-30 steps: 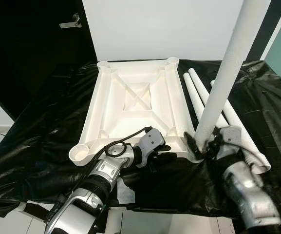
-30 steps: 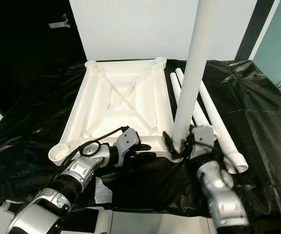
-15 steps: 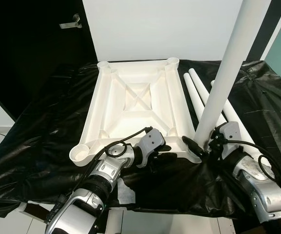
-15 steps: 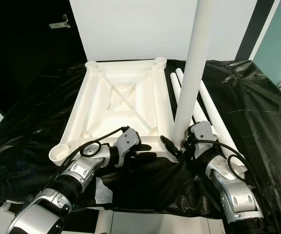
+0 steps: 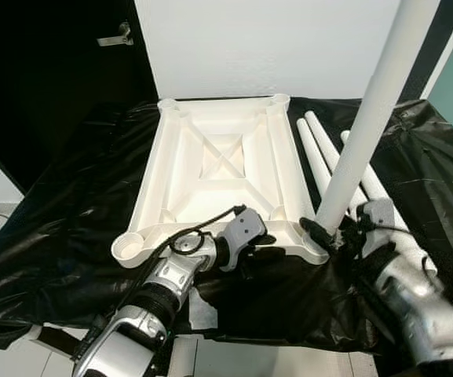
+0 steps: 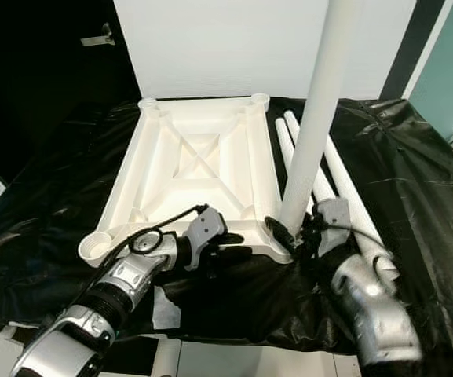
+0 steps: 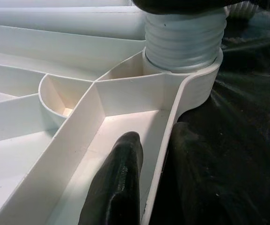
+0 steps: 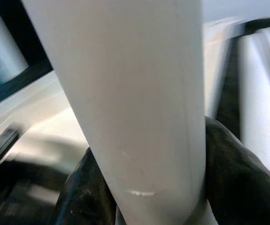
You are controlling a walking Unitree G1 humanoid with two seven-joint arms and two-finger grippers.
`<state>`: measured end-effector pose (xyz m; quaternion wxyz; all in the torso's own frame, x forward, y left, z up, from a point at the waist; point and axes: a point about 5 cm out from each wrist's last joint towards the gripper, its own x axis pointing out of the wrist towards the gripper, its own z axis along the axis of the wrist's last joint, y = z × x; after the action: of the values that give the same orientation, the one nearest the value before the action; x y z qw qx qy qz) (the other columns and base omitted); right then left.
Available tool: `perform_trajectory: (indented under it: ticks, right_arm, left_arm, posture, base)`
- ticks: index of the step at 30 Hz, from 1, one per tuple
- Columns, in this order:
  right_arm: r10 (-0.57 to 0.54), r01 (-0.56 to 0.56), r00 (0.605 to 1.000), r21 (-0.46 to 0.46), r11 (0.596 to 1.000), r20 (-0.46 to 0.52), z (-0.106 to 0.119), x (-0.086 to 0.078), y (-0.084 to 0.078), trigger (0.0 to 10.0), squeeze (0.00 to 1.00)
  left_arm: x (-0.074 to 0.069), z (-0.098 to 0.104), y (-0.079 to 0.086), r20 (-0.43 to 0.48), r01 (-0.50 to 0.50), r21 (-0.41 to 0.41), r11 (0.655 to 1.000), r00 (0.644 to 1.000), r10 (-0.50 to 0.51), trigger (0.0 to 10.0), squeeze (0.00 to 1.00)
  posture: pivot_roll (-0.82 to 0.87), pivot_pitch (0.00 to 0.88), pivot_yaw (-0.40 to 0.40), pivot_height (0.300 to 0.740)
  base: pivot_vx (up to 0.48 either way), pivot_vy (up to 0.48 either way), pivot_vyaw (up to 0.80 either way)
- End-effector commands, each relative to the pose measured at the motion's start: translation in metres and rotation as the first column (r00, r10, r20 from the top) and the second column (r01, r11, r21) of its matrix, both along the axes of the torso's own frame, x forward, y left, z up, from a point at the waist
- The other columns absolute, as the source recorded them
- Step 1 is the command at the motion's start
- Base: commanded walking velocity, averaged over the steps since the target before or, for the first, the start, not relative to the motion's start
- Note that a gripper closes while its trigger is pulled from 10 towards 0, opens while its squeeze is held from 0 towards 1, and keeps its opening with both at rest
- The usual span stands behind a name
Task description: Building children table
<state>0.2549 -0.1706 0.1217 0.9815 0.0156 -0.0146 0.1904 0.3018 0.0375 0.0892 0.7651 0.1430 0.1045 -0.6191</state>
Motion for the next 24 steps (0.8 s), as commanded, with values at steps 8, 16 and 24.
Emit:
perform_trajectory:
  ticks: [8,16,24]
  right_arm:
    - [-0.386,0.398,0.916,0.135,0.907,-0.107,-0.019,-0.004,0.002,0.0,0.00]
    - [-0.382,0.385,0.922,0.049,0.922,-0.065,-0.016,-0.004,0.004,10.0,0.00]
    - [-0.197,0.198,0.979,-0.014,0.980,0.059,0.001,-0.003,0.007,10.0,0.00]
  left_arm:
    - [-0.016,-0.029,0.010,-0.133,0.040,0.076,0.996,0.991,-0.030,10.0,0.00]
    - [-0.019,-0.031,0.012,-0.137,0.058,0.091,0.994,0.990,-0.046,10.0,0.00]
    - [-0.017,-0.031,0.011,-0.132,0.059,0.097,0.994,0.990,-0.045,10.0,0.00]
  posture:
    - [-0.07,0.002,0.014,0.740]
    - [-0.08,0.000,0.030,0.740]
    - [-0.09,0.000,0.021,0.740]
  base:
    - [0.000,0.000,0.00]
    - [0.000,0.000,0.00]
    - [0.000,0.000,0.00]
